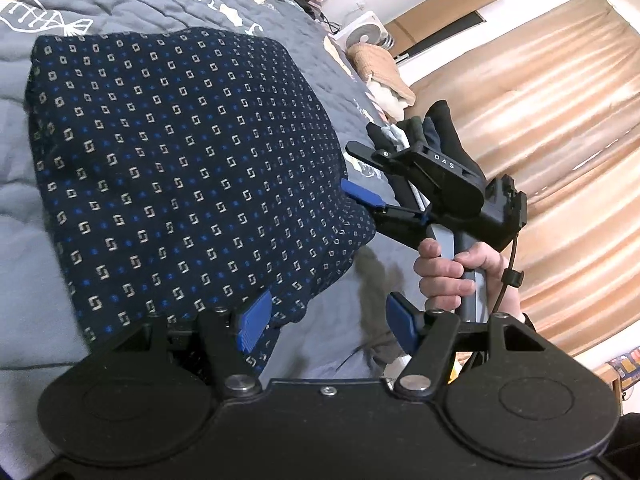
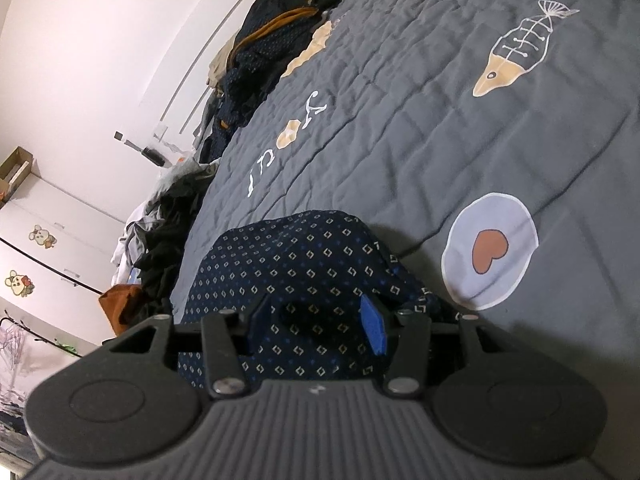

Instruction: Fold clothes

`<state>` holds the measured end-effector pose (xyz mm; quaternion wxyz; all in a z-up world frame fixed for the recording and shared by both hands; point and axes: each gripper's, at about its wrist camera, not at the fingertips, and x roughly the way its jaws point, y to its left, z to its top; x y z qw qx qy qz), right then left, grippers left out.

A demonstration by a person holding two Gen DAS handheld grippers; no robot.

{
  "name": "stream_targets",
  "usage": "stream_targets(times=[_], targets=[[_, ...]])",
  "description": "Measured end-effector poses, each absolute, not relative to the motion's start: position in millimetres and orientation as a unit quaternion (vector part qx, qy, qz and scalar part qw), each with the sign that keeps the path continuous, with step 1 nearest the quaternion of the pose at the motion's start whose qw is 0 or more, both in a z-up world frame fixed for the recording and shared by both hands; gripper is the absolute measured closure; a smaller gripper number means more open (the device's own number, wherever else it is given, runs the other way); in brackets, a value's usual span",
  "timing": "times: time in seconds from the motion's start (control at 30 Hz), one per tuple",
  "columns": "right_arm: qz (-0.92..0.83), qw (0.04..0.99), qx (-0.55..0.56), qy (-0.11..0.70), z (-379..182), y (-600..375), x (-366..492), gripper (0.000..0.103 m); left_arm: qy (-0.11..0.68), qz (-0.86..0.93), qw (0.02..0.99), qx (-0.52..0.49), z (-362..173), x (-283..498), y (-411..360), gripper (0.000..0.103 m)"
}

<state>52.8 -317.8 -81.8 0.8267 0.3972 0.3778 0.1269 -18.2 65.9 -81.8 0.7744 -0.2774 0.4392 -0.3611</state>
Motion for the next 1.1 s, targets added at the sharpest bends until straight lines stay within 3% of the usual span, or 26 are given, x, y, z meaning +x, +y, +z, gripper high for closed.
stream_targets(times=[0.1,0.17,0.6,1.1], targets=[[0.126,0.834,0.388,0.372,-76.3,-315.6,50.4,0.054,0.431,-0.351,0.785,-0.273,-75.8,-23.5,71.8,0.037],[0.126,0.838,0.383,0.368,-71.4,-313.7,47.1,0.054,0.424,-0.340,0.795,-0.269,-71.1,-27.3,75.3,0.026],[0.130,0.891,0.264,0.347,-32.9,-284.7,12.6,0.053,0.356,-0.253,0.876,-0.206,-27.7,-44.1,97.1,0.023],[0.117,0.903,0.187,0.370,-12.6,-251.2,-33.3,0.053,0.344,-0.208,0.899,-0.173,-14.5,-46.8,100.2,0.019]])
